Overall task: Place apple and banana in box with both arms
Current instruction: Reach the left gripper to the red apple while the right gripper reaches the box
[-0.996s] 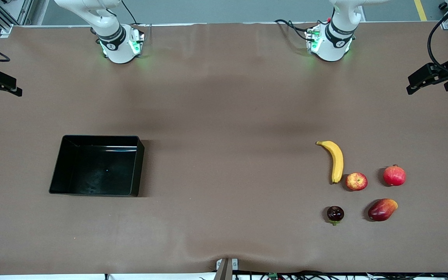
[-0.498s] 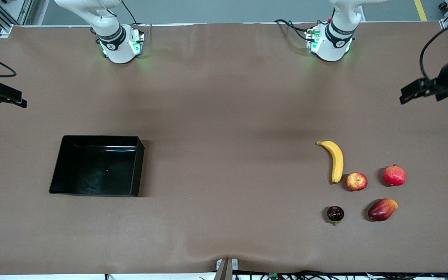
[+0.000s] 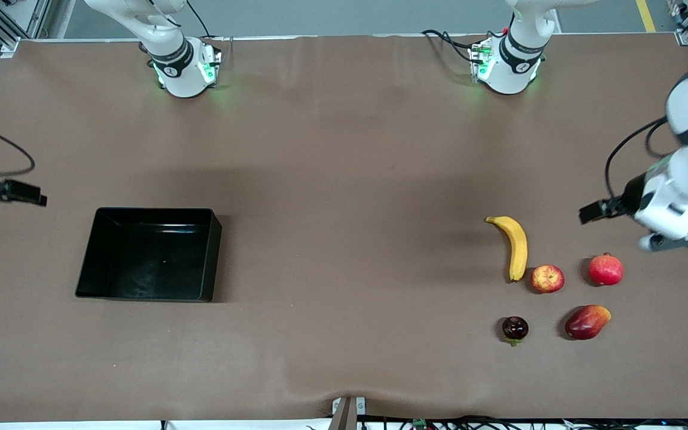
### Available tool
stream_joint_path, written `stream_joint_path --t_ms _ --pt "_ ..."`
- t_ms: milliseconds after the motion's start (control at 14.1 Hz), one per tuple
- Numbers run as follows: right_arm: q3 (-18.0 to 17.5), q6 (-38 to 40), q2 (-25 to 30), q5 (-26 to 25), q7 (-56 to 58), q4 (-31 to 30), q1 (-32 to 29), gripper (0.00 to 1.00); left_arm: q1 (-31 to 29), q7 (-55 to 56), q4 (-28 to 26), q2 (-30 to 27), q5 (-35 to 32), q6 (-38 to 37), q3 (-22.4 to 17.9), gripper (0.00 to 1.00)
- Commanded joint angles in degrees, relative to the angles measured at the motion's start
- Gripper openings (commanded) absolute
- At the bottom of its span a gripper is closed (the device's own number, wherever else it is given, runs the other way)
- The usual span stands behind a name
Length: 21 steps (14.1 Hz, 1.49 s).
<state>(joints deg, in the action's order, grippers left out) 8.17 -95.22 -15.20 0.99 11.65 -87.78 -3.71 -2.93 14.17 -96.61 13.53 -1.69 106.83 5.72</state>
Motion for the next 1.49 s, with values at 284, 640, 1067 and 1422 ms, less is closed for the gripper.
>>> stream_joint_path --t_ms 284,640,1067,1422 --pt "-0.3 -14.4 -14.1 0.5 9.3 1.0 -2.0 1.0 -2.2 2.6 -0.3 14.1 -2.1 15.4 -0.3 1.0" --pt "-0.3 -21.5 -21.4 0.8 10.4 1.0 -3.0 1.0 -2.8 3.0 0.9 21.5 -2.0 22.6 -0.4 1.0" --pt "-0.3 -20.9 -24.2 3.1 10.3 0.9 -2.8 1.0 -1.9 3.4 1.9 23.6 -1.7 24.9 -0.3 1.0" --pt "-0.3 -21.2 -25.6 3.0 11.7 0.7 -2.4 0.61 -1.8 3.4 1.9 26.2 -1.3 28.8 0.0 1.0"
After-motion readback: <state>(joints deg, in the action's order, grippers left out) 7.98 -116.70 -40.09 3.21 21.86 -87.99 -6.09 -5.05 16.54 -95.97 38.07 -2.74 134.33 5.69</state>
